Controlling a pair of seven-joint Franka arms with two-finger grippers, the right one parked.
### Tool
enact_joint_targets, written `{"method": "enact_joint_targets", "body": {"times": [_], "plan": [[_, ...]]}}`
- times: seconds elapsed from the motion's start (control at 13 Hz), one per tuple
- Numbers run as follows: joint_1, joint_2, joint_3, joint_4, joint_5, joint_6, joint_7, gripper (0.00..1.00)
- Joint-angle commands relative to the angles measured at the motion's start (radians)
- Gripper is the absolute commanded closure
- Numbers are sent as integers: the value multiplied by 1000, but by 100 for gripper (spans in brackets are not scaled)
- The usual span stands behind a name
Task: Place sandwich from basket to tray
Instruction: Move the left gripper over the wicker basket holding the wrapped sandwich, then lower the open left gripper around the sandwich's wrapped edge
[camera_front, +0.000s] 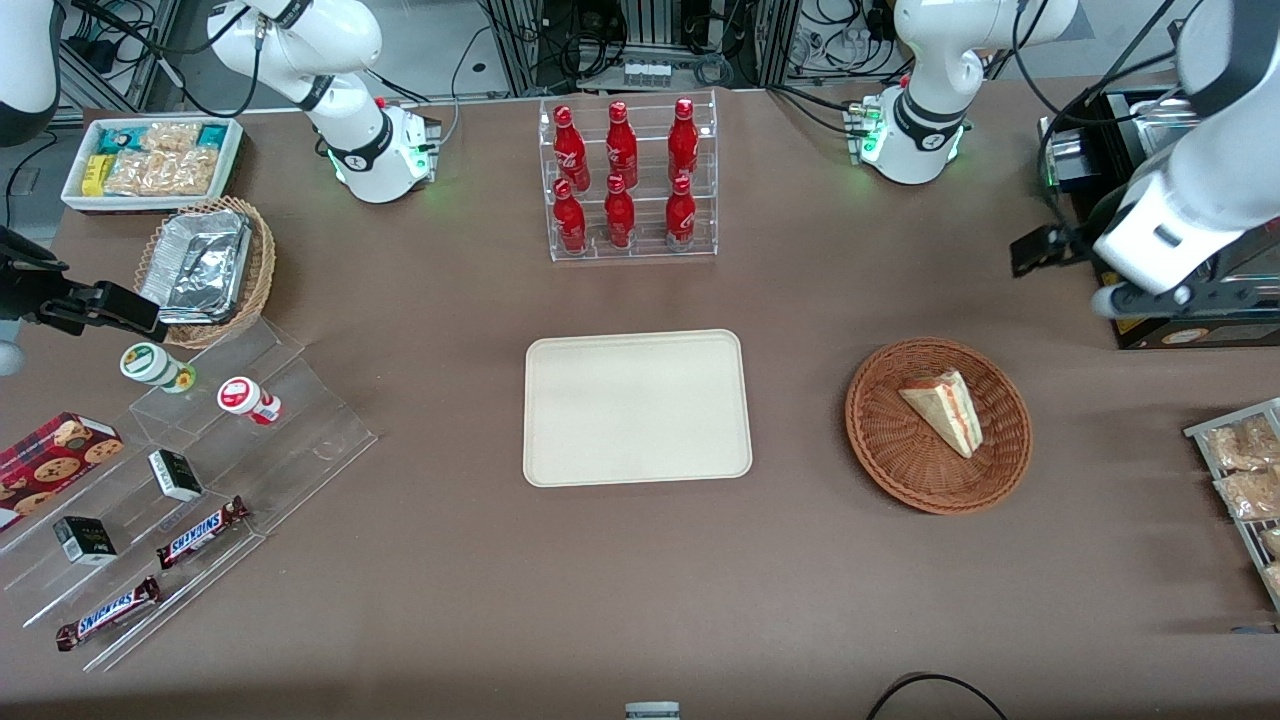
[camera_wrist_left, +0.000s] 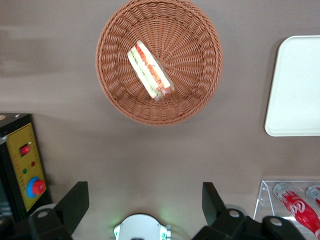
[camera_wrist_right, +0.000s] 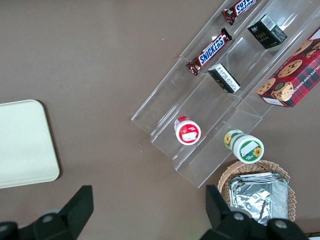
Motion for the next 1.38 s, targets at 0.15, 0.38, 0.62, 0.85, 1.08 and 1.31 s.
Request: {"method": "enact_joint_targets", "body": {"times": [0.15,0.38,0.62,0.85,1.08,1.31], "plan": [[-3,0,1,-209,1,248,15,0],[2,14,3,-338,1,452,15,0],[8,65,4,-423,1,636,14,0],[8,99,6,-429,1,661,0,0],[11,103,8,-457,0,701,-40,0],[9,103,6,-486,0,770,-286,0]]}}
